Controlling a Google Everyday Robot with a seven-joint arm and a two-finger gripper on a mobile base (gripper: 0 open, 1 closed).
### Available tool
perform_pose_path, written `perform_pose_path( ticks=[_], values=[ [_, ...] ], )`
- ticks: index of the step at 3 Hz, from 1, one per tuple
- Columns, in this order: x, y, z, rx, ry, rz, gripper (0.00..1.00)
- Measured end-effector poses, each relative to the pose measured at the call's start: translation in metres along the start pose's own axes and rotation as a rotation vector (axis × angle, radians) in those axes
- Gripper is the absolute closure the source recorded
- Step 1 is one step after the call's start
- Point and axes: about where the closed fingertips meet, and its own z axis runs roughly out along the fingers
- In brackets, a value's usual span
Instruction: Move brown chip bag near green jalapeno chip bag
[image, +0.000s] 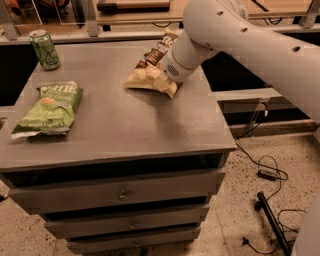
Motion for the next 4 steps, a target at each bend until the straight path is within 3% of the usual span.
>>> perform_pose_path(
  ticks=[4],
  values=[
    [-0.0002, 0.0001, 0.0, 0.0, 0.0, -0.001, 1.0]
  ],
)
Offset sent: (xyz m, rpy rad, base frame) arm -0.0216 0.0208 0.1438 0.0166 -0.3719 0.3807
